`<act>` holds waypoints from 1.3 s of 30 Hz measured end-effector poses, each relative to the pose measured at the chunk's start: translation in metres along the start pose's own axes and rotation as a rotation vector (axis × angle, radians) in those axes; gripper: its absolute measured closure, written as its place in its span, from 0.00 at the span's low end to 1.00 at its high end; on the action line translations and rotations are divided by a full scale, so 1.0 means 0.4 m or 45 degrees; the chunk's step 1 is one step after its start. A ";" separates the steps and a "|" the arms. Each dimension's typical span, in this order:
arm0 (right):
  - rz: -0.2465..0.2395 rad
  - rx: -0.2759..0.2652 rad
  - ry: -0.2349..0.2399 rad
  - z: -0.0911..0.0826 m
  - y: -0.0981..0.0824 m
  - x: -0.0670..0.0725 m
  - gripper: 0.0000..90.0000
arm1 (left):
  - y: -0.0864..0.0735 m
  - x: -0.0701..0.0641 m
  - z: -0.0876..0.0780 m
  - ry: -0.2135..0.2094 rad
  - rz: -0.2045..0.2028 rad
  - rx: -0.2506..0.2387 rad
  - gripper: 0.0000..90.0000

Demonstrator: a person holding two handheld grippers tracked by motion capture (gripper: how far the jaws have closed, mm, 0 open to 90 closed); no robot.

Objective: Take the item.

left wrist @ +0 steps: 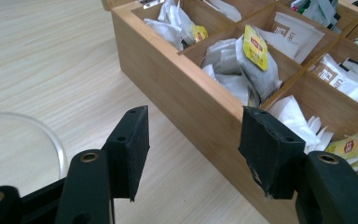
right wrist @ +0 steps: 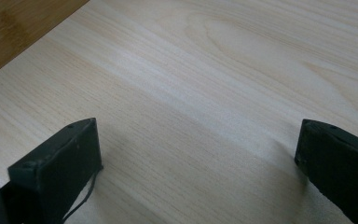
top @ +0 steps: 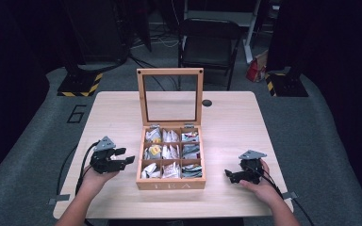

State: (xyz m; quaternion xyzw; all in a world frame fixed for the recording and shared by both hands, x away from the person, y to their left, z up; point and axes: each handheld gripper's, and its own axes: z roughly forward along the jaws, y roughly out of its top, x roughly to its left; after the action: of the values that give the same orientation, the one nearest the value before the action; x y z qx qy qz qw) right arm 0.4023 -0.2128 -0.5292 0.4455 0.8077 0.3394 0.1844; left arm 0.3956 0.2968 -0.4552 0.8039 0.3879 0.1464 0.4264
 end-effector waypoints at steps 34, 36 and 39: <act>0.000 0.000 0.000 0.000 0.000 0.000 0.00 | 0.113 -0.031 0.065 -0.068 0.096 0.022 0.58; -0.001 -0.001 0.000 0.000 0.000 0.000 0.00 | 0.117 -0.034 0.069 -0.071 0.092 0.024 0.58; 0.000 0.000 0.000 0.000 0.000 0.000 0.00 | 0.122 -0.039 0.080 -0.087 0.090 0.020 0.59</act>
State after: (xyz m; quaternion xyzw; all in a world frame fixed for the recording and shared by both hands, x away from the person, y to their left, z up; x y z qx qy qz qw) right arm 0.4023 -0.2128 -0.5292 0.4454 0.8076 0.3396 0.1844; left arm 0.4279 0.2506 -0.4340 0.8250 0.3455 0.1309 0.4276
